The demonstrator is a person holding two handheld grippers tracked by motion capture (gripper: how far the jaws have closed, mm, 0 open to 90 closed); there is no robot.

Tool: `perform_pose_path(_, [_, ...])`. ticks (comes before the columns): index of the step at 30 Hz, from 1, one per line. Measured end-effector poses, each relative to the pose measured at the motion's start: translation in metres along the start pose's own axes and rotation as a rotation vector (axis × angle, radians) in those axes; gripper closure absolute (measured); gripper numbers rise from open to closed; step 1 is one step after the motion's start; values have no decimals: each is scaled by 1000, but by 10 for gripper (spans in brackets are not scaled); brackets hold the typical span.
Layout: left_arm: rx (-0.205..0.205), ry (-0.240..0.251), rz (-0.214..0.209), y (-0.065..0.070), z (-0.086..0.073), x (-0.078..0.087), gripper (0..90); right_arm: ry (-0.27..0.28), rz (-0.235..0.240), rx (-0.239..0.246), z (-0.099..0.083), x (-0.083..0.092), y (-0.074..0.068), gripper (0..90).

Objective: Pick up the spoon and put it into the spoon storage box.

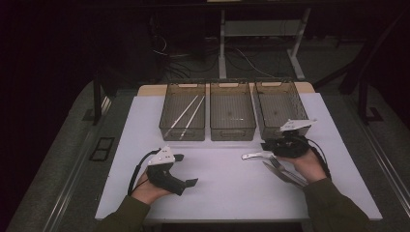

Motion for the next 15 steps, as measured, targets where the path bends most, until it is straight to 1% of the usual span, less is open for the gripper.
perform_pose_path(3, [-4,-2,-2,0,0,0,0,0,-27,-23,-4,9,14,636])
perform_pose_path(5, [-5,-2,-3,0,0,0,0,-8,-50,-33,-7,14,23,606])
perform_pose_path(7, [-5,-2,-4,0,0,0,0,-13,-63,-50,-10,16,31,581])
perform_pose_path(8, [-4,-1,-4,0,0,-1,0,-14,-69,-56,-12,17,35,574])
perform_pose_path(11, [-4,-1,-5,0,0,-1,0,-43,-77,-73,-18,14,42,556])
perform_pose_path(15, [1,-1,-5,1,0,-1,0,-80,-87,-76,-24,7,47,586])
Point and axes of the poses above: each handheld gripper's, and its own axes: x roughly backward along the jaws, z roughly out of its top, y roughly to its right, the point moved 7 cm from there along -x, roughly forward along the jaws, and after that the axes turned 3 degrees about -y, right-handed, at the moved point
